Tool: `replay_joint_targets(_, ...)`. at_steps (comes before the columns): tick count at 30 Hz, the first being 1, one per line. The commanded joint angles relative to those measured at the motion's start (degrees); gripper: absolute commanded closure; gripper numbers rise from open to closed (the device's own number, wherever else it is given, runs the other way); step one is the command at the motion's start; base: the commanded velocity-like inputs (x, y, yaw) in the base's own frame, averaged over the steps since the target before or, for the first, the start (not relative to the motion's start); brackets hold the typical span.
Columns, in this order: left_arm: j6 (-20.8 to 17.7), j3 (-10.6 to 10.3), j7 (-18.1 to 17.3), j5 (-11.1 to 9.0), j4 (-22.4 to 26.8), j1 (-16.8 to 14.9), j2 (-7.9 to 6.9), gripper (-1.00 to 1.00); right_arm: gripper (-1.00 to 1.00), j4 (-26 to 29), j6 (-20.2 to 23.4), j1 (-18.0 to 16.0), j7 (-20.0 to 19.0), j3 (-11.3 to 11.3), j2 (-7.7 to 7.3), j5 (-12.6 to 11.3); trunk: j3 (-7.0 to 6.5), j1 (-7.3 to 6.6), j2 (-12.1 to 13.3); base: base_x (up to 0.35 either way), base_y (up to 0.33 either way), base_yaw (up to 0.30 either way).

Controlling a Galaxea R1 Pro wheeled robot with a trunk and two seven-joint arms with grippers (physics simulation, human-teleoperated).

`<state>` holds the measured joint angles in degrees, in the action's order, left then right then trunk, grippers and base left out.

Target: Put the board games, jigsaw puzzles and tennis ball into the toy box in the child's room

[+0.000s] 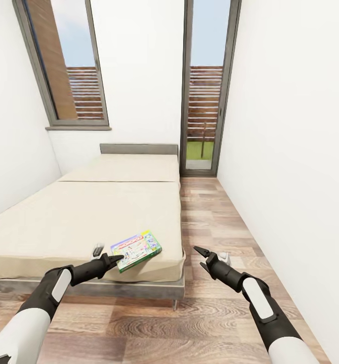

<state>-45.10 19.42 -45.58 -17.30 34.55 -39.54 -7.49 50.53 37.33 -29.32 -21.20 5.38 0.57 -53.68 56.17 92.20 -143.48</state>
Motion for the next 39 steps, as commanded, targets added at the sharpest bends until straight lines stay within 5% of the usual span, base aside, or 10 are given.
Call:
replay_joint_targets(1,0.06,0.14,-0.25,0.56,-0.04,-0.03,0.01,1.0,-1.0,0.0,0.46,-0.04,-0.07,0.25,0.05,-0.11,0.06,-0.01,-0.02,0.0,0.0,0.0)
replay_joint_targets(13,0.01,0.18,-0.43,0.51,-0.05,0.06,-0.07,1.0,-1.0,0.0,0.46,-0.04,-0.07,0.25,0.05,-0.11,0.06,-0.01,-0.02,0.0,0.0,0.0)
replay_joint_targets(22,-0.64,0.42,-0.47,0.57,-0.01,0.06,-0.37,1.0,-1.0,0.0,0.46,-0.04,-0.07,0.25,0.1,-0.11,-1.94,-0.24,0.1,0.0,0.0,0.0)
replay_joint_targets(31,-8.14,0.51,-2.23,0.51,1.59,-0.45,-4.62,1.0,-1.0,-0.01,0.46,-0.04,-0.07,0.25,0.11,-0.11,-3.93,-0.48,0.22,0.0,0.0,0.0)
replay_joint_targets(39,-12.01,0.07,-15.78,0.72,4.53,-0.54,-10.11,1.0,-1.0,-0.05,0.46,-0.04,-0.04,0.21,-0.03,0.02,-5.09,-1.41,1.85,0.0,0.0,0.0)
